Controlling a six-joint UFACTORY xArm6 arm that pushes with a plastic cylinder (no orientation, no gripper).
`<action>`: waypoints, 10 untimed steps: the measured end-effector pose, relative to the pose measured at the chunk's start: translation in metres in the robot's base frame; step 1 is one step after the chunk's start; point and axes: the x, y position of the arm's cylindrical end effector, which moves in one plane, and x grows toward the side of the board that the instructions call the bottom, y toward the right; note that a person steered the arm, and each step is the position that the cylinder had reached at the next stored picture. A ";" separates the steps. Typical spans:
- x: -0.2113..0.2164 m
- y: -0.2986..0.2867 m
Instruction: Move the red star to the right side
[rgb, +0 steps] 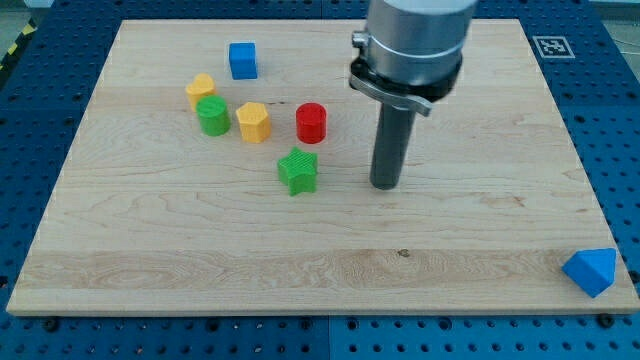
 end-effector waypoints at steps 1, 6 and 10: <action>-0.026 -0.009; -0.184 -0.009; -0.193 0.104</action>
